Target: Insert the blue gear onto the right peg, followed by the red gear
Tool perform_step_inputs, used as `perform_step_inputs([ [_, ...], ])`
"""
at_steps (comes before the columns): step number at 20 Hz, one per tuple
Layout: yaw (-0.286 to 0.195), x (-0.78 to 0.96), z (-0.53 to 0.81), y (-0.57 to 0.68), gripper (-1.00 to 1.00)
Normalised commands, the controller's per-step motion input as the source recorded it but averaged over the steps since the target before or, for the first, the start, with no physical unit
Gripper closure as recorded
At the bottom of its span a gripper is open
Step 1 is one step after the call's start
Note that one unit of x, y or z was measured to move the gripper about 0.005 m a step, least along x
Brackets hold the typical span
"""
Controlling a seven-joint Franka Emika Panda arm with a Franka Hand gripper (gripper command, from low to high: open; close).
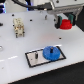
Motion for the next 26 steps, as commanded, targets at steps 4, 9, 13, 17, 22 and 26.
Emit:
perform_step_inputs([
  [4, 0.000, 0.73, 0.11, -0.24, 1.00],
  [9, 0.000, 0.68, 0.08, -0.23, 1.00],
  [13, 0.000, 0.51, 0.01, -0.22, 1.00],
  [17, 0.000, 0.22, -0.01, -0.23, 1.00],
  [22, 0.000, 0.11, -0.08, -0.17, 1.00],
  [26, 0.000, 0.10, -0.16, -0.18, 1.00],
])
